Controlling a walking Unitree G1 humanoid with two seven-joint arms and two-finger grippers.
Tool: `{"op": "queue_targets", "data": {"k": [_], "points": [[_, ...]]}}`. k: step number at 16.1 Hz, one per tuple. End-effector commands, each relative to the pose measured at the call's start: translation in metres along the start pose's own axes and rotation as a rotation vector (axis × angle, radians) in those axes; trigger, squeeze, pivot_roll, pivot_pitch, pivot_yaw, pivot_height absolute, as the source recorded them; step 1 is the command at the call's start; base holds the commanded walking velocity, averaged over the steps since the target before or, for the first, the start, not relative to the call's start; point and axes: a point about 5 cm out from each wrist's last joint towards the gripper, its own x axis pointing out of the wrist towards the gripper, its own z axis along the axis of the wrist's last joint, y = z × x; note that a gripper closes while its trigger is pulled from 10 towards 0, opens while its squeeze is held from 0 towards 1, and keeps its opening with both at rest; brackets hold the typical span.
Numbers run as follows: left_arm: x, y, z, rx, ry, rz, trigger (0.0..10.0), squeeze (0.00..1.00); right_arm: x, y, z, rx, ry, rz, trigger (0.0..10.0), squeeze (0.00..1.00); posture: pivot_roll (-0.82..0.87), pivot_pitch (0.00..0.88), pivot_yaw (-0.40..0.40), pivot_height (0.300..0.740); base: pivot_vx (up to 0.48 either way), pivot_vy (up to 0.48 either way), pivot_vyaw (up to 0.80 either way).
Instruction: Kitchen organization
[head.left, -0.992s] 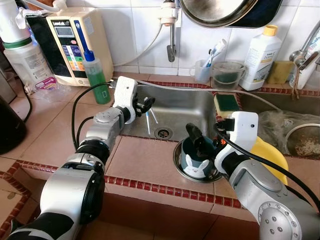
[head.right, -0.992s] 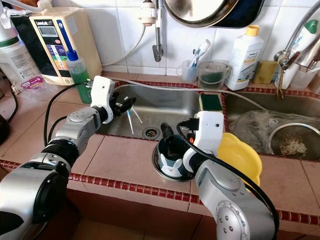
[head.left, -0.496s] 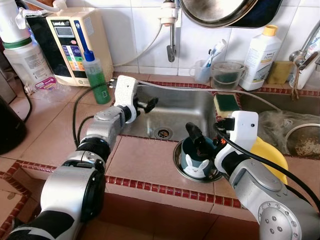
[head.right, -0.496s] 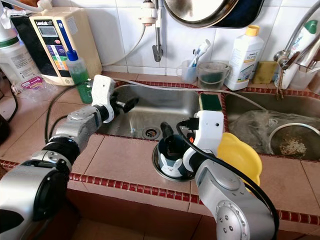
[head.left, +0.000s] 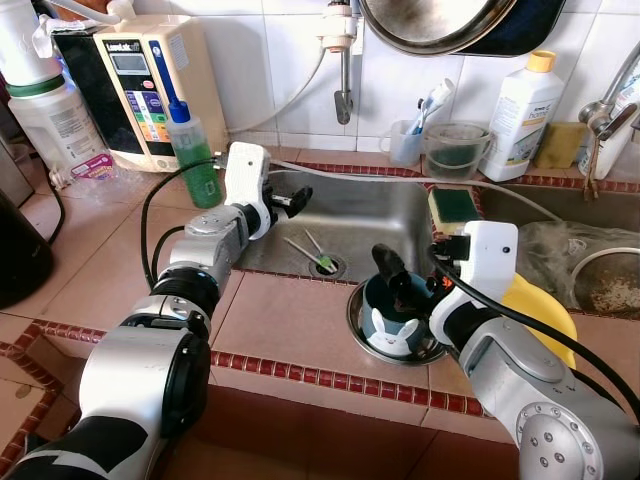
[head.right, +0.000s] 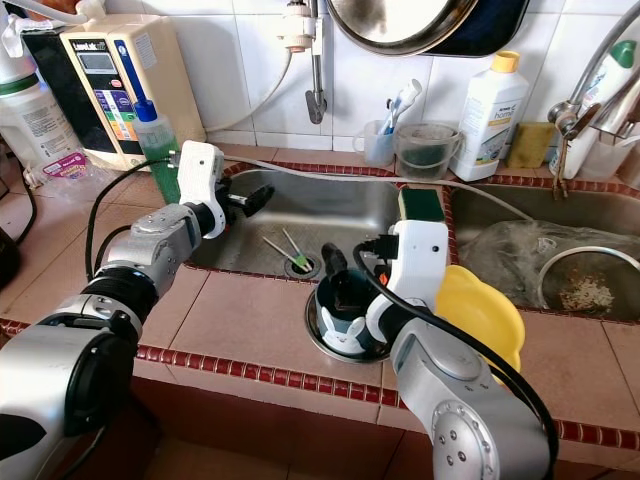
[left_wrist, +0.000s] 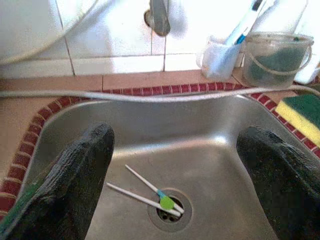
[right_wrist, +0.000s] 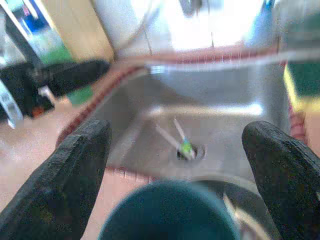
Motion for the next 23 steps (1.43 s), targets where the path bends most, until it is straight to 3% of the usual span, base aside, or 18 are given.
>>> {"op": "queue_targets", "data": {"k": [1,5,8,10,16,19,23], "points": [[-0.002,0.007,0.01,0.025,-0.038,0.012,10.0,0.0,0.001,0.002,0.004,-0.005,-0.044,0.024,10.0,0.0,-0.27,0.004,0.095,0.74,0.0,0.0,0.0],[-0.012,0.008,0.025,0.117,-0.19,-0.041,10.0,0.0,0.004,-0.003,0.019,-0.115,-0.272,0.133,10.0,0.0,-0.24,0.012,0.088,0.74,0.0,0.0,0.0],[-0.029,0.01,0.024,0.175,-0.279,-0.011,10.0,0.0,0.015,-0.011,0.02,-0.154,-0.329,0.121,10.0,0.0,-0.21,0.019,0.073,0.74,0.0,0.0,0.0],[-0.044,0.014,0.023,0.164,-0.334,-0.004,10.0,0.0,0.02,-0.013,0.017,-0.274,-0.355,0.103,10.0,0.0,-0.21,0.019,0.073,0.74,0.0,0.0,0.0],[-0.08,0.011,0.012,0.144,-0.356,0.069,10.0,0.0,0.031,-0.018,0.009,-0.323,-0.433,0.067,10.0,0.0,-0.16,0.012,0.04,0.74,0.0,0.0,0.0],[-0.088,0.0,0.009,0.136,-0.346,0.067,10.0,0.0,0.037,-0.025,0.007,-0.359,-0.446,0.049,10.0,0.0,-0.15,0.003,0.029,0.74,0.0,0.0,0.0],[-0.09,-0.001,0.01,0.131,-0.347,0.068,10.0,0.0,0.04,-0.026,0.006,-0.364,-0.455,0.048,10.0,0.0,-0.15,0.0,0.02,0.74,0.0,0.0,0.0]]}}
